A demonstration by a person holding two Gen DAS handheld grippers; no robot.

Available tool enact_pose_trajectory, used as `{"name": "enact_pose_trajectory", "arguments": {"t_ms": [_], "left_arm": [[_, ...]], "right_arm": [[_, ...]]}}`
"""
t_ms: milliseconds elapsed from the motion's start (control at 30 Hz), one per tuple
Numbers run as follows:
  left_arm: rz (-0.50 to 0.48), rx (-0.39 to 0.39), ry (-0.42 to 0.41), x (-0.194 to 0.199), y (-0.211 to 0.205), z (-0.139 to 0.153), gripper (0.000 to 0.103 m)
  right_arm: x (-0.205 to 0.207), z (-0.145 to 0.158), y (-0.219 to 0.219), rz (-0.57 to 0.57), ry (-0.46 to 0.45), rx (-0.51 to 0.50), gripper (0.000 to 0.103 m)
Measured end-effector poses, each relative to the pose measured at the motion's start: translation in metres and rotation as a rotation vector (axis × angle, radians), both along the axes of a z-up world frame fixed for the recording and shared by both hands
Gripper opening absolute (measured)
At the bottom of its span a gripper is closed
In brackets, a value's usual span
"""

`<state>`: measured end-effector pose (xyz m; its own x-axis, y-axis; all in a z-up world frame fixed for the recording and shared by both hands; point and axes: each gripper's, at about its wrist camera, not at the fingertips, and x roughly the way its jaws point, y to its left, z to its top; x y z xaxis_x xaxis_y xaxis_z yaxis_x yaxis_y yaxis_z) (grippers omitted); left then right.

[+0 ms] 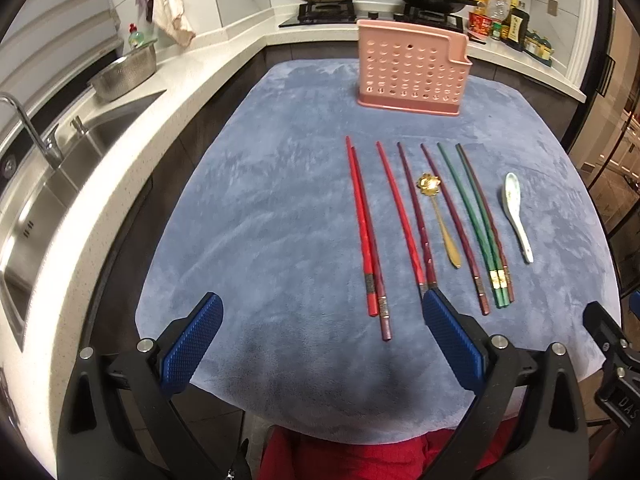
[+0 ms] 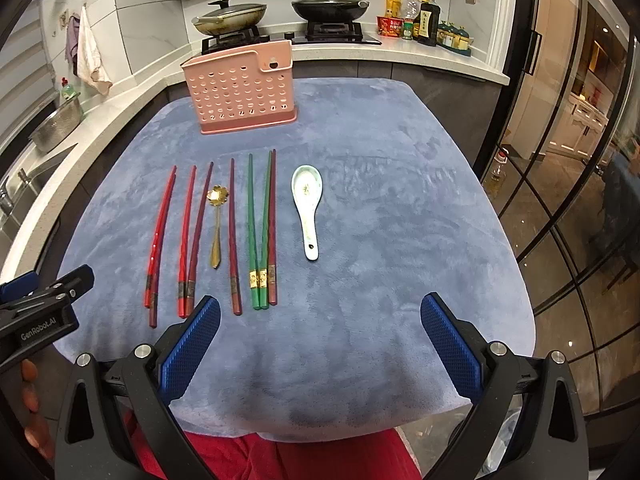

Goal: Organize utensils

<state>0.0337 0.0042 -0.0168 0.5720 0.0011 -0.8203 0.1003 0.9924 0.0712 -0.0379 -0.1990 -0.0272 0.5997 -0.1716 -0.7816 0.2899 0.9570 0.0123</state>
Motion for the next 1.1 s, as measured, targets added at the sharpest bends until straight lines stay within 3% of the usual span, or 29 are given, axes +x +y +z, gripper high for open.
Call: {"name": "enact_pose_trajectory", "arguments": {"t_ms": [300, 533, 1100], "left_arm": [[-0.002, -0.016, 0.047, 0.021, 0.006, -0.035, 0.095], [-0.007, -0.029, 0.095, 0.043, 0.005, -0.063, 0.078], [-0.017, -0.041, 0.138, 0.059, 0.001, -0.086, 0.075]], "right_arm": [[0.008, -0.016, -0.008, -0.013, 0.034, 0.018, 0.096], [0.016, -0.028, -0.013, -0.024, 0.064, 0.023, 0.096], [0.043, -0.036, -0.013, -0.016, 0.081, 0.011, 0.096]]}}
